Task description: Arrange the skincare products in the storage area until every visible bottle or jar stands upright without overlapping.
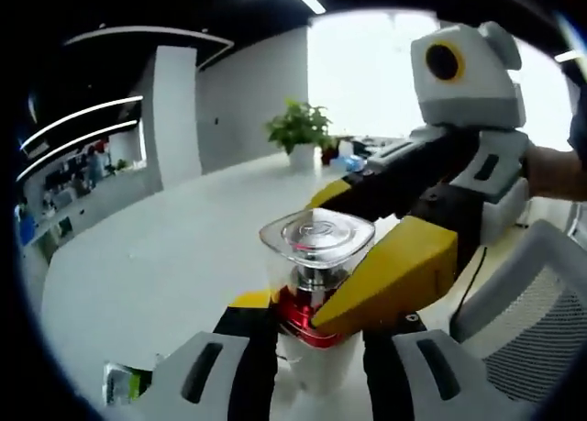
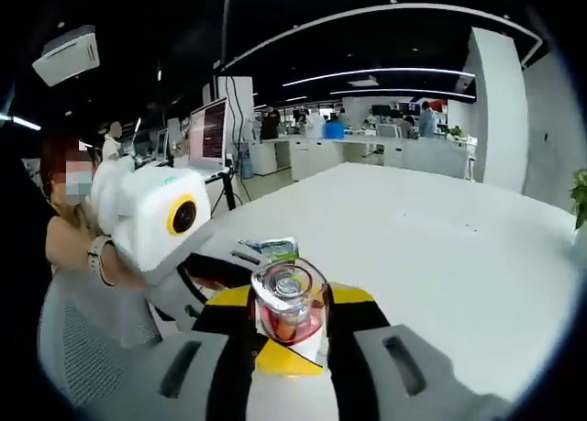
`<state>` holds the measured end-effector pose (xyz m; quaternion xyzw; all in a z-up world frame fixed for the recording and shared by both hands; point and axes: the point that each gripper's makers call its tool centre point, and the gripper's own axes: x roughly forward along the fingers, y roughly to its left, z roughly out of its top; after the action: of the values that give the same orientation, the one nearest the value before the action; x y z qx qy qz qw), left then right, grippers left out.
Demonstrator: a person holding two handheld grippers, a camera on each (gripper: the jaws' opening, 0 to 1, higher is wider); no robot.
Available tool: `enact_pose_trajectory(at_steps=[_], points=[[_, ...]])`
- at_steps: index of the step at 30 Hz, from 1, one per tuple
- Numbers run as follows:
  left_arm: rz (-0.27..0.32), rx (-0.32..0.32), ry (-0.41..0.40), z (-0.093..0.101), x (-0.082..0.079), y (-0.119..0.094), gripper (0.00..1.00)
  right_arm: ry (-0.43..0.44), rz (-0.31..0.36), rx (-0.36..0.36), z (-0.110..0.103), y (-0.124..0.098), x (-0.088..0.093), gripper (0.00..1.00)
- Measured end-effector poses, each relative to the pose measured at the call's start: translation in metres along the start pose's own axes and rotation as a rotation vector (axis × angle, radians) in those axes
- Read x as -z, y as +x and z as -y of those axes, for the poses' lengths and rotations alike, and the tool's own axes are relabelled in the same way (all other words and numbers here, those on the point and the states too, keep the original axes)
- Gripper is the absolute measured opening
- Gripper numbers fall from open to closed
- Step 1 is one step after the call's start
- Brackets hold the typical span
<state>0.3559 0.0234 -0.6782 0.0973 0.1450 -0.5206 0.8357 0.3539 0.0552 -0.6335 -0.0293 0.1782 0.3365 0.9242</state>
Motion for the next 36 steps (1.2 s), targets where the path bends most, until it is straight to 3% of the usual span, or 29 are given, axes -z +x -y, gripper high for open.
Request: enact_pose_trajectory(at_steps=[5,8,14,20,27,36], points=[[0.007,-0.032,-0.046,0.0007,-0.0024,0.0011,0.31,0.033,0.014,0.053,0.0027,0.0,-0.003,0.31],[0.008,-0.054,-0.06,0.0008,-0.0021,0.0023,0.32,0.025,0.014,0.049,0.0031,0.0006,-0.0027,0.3],[0.01,-0.043,-0.044,0.0035,-0.0032,0.0021,0.32,0.011,0.037,0.007,0.005,-0.004,-0.0019,0.28],[0.008,-0.031,-0.048,0.0052,-0.0023,0.0036,0.31,-0.072,0.024,-0.056,0.0011,-0.0044,0.0002,0.27],[0.0,0.022,-0.016,0.0083,-0.0024,0.0022,0.3,-0.144,0.025,-0.145,-0.0023,-0.0067,0.0016,0.27],[0.002,0.08,0.026,0.0086,-0.0037,0.0018,0.28,-0.185,0.013,-0.197,-0.003,-0.0044,0.0001,0.27]])
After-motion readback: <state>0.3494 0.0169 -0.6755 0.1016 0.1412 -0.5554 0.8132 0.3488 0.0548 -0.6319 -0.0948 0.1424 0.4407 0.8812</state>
